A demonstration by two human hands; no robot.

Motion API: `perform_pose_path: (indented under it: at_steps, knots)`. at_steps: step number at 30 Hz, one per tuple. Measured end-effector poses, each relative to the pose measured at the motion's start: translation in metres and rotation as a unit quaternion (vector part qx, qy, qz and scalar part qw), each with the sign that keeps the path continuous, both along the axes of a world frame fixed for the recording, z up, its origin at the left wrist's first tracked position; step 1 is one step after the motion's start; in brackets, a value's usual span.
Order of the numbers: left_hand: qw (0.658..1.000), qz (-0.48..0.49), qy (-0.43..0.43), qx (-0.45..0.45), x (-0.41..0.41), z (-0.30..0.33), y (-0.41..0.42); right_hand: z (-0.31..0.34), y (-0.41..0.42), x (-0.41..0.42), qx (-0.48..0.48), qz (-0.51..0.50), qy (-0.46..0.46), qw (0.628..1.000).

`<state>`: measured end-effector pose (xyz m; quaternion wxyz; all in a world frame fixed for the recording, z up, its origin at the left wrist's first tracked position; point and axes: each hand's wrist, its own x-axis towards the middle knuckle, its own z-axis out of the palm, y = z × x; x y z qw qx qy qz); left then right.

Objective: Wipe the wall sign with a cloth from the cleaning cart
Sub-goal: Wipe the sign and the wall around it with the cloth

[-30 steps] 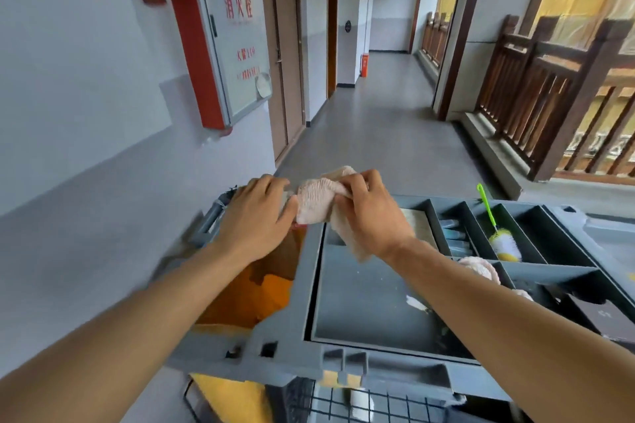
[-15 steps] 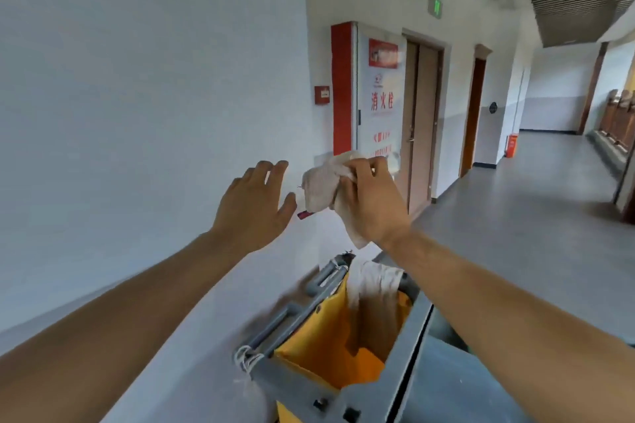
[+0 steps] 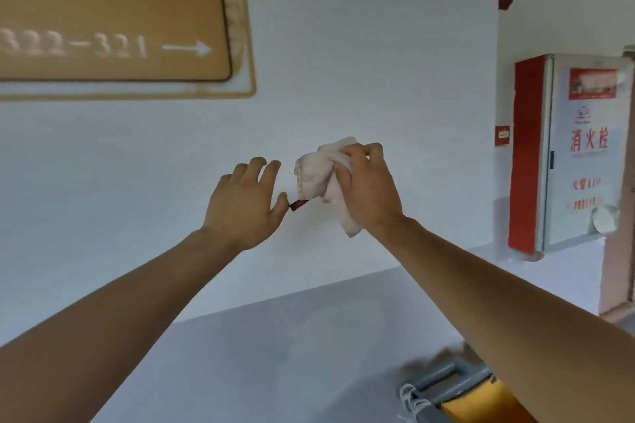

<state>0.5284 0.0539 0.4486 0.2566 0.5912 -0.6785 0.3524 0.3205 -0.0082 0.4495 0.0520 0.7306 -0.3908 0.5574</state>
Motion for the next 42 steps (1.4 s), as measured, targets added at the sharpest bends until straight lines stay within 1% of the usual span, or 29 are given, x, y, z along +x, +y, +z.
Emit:
perform_pose_path:
  at_steps: [3, 9, 14, 17, 22, 26, 31, 36, 39, 42]
  knots:
    - [0.999, 0.034, -0.003, -0.013, 0.065, 0.019, 0.032, 0.02, 0.016, 0.071, -0.014, 0.021, 0.007, 1.0]
    - [0.994, 0.088, -0.012, -0.065, 0.19, 0.066, 0.082, 0.063, 0.043, 0.196, -0.032, 0.058, -0.033, 0.997]
    - [0.989, 0.108, -0.01, -0.098, 0.266, 0.101, 0.11, 0.098, 0.06, 0.266, -0.07, 0.065, -0.044, 0.994]
    - [0.987, 0.121, -0.003, -0.106, 0.296, 0.115, 0.117, 0.118, 0.064, 0.294, -0.098, 0.065, -0.044, 0.992]
    - [0.984, 0.132, -0.004, -0.118, 0.325, 0.135, 0.114, 0.147, 0.057, 0.321, -0.13, 0.046, -0.05, 0.989]
    - [0.981, 0.133, -0.002, -0.141, 0.331, 0.153, 0.103, 0.166, 0.041, 0.328, -0.166, 0.028, -0.043, 0.985]
    - [0.976, 0.142, -0.008, -0.168, 0.32, 0.171, 0.083, 0.184, 0.019, 0.326, -0.185, 0.019, -0.05, 0.981]
    - [0.974, 0.142, -0.009, -0.177, 0.304, 0.187, 0.056, 0.204, -0.003, 0.318, -0.208, 0.008, -0.049, 0.977]
    - [0.975, 0.133, -0.012, -0.178, 0.295, 0.194, 0.04, 0.21, -0.016, 0.316, -0.219, 0.016, -0.072, 0.973]
    - [0.974, 0.134, -0.029, -0.178, 0.291, 0.201, 0.024, 0.212, -0.029, 0.316, -0.233, -0.004, -0.065, 0.97]
